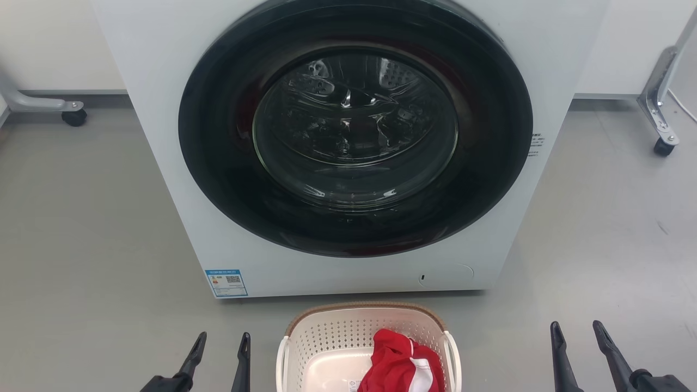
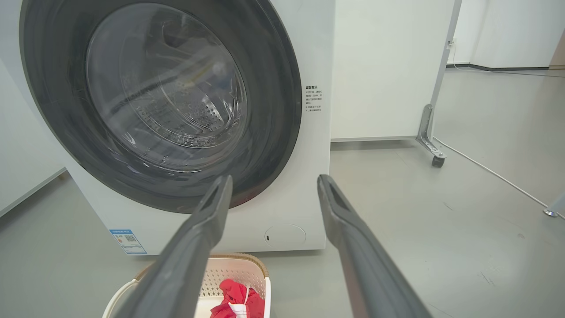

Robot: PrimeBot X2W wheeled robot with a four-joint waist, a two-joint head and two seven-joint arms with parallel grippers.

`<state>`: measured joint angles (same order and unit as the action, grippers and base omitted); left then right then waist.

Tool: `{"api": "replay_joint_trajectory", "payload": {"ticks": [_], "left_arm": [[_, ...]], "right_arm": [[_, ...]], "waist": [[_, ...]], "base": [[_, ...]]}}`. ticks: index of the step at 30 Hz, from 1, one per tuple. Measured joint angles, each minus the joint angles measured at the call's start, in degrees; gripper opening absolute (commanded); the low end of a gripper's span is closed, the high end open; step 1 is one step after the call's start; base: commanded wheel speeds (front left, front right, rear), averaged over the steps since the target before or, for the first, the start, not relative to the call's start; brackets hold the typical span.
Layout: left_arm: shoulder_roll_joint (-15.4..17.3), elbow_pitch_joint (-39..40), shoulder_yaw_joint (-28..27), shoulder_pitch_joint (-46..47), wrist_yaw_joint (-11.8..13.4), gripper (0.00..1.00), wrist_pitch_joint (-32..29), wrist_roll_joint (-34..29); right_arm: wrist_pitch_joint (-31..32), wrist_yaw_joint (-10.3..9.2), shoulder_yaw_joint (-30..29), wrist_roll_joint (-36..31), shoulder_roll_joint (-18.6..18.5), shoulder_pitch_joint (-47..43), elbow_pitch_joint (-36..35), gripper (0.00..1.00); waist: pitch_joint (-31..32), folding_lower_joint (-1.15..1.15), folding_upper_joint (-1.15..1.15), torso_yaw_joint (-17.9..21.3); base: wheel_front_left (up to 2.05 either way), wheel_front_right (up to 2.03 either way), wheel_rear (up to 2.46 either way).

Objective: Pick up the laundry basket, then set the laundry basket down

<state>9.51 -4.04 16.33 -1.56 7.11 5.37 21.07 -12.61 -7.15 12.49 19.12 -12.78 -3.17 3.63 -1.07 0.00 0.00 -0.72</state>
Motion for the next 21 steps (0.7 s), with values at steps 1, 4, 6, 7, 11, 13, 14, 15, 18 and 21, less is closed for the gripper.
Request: {"api": "replay_joint_trajectory", "payload": {"ticks": [1,4,6,7,11,13,14,15,18,21], "left_arm": [[-0.1,0.1,-0.1,0.0,0.0,1.0,-0.3,0.0],[-0.5,-1.0,0.1,-0.3,0.0,0.0,-0.3,0.0],[-0.7,-1.8,0.3,-0.8,-0.1,0.0,-0.3,0.1],[-0.7,-1.9,0.2,-1.1,-0.1,0.0,-0.3,0.2],[-0.8,-2.3,-0.9,-1.1,-0.6,0.0,-0.8,1.5],[-0.9,-2.5,-1.3,-1.1,-0.9,0.0,-1.0,3.4],[-1.0,-2.6,-1.5,-1.1,-1.1,0.0,-1.0,4.0],[-1.1,-2.7,-1.6,-1.1,-1.1,0.0,-1.3,4.6],[-1.3,-3.0,-2.5,-1.0,-1.6,0.0,-1.7,7.4],[-1.5,-3.2,-3.1,-1.0,-1.7,0.0,-2.2,9.6]], "right_arm": [[0.0,0.0,0.0,0.0,0.0,0.0,-0.1,1.0],[0.0,0.02,0.2,0.0,0.4,-0.2,1.1,0.0],[0.0,0.1,0.4,0.0,1.0,-0.6,2.0,0.0],[0.2,0.12,0.3,0.1,1.1,-0.9,2.2,0.0],[0.8,0.59,-0.6,2.0,1.3,-0.9,2.4,0.0],[1.0,0.67,-1.0,3.3,1.5,-0.9,2.6,0.0],[1.4,0.89,-1.2,3.9,1.6,-0.9,2.7,0.0],[1.5,1.12,-1.4,4.5,1.7,-0.9,2.8,0.0],[2.1,1.53,-2.1,7.4,2.1,-0.8,3.2,0.0],[2.9,1.9,-2.7,10.1,2.4,-0.6,3.6,0.0]], "waist": [[0.0,0.0,0.0,0.0],[0.1,0.0,0.0,0.0],[0.1,0.0,0.0,0.0],[0.1,0.0,0.0,0.0],[0.1,0.0,0.0,0.0],[0.1,0.0,0.0,0.0],[0.1,0.0,0.0,0.0],[0.1,0.0,0.0,0.1],[0.1,0.0,0.0,0.1],[0.2,0.0,0.0,0.1]], "base": [[0.0,0.0,0.0],[0.0,0.0,0.0],[0.0,0.0,0.0],[0.0,0.0,0.0],[0.0,0.0,0.0],[0.0,0.0,0.0],[0.0,0.0,0.0],[0.0,0.0,0.0],[0.0,0.0,0.0],[0.0,0.0,0.0]]}}
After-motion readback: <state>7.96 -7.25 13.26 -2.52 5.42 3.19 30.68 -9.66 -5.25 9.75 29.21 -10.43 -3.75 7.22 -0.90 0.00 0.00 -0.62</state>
